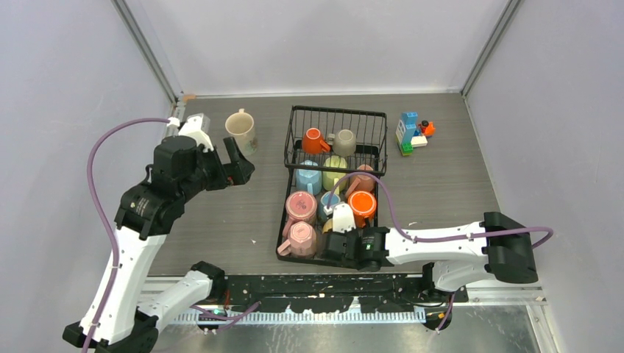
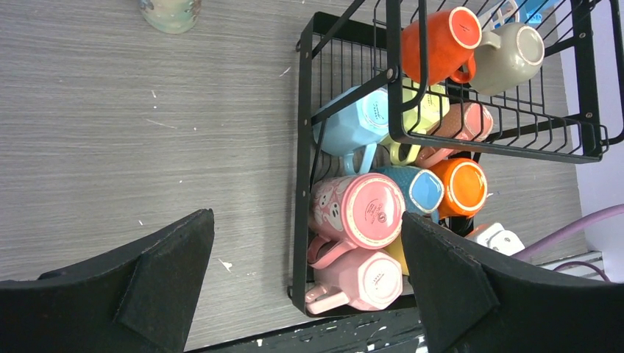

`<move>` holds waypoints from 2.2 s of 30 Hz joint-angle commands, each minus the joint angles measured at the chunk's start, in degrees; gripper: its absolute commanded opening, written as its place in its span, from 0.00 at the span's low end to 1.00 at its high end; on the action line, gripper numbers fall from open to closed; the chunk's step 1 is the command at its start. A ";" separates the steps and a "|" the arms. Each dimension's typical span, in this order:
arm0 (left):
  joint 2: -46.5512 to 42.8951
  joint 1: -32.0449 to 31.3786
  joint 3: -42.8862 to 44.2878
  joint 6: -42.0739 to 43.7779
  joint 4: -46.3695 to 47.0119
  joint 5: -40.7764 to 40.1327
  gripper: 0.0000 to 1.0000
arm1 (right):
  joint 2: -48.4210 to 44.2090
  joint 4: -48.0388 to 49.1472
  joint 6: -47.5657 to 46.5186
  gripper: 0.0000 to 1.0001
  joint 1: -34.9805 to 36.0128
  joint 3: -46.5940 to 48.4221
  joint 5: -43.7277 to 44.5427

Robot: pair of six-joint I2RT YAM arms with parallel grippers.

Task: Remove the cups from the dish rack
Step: Unload the cup from the dish rack.

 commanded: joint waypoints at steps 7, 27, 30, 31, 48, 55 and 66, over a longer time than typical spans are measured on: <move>-2.36 -0.14 -2.85 -3.13 4.49 1.21 1.00 | -6.13 -7.35 2.22 0.01 0.09 2.98 6.67; -6.80 -0.13 -14.99 -15.68 13.36 11.66 1.00 | -16.81 -18.81 3.87 0.01 0.07 9.20 6.38; -7.29 -0.13 -15.86 -16.89 13.97 12.73 1.00 | -18.54 -20.52 3.84 0.01 0.09 11.06 5.86; -7.56 -0.13 -16.15 -17.24 14.09 12.89 1.00 | -18.92 -20.80 3.70 0.01 0.10 11.76 5.81; -8.68 -0.07 -21.32 -22.10 20.13 20.41 1.00 | -17.26 -20.90 -4.96 0.01 -2.82 29.94 0.89; -6.34 0.98 -19.65 -22.20 24.30 26.31 1.00 | -16.73 -10.45 -8.42 0.01 -16.46 32.39 -16.65; 0.15 8.77 -16.73 -34.88 44.83 42.60 1.00 | -13.06 4.05 -9.30 0.01 -29.76 38.07 -35.46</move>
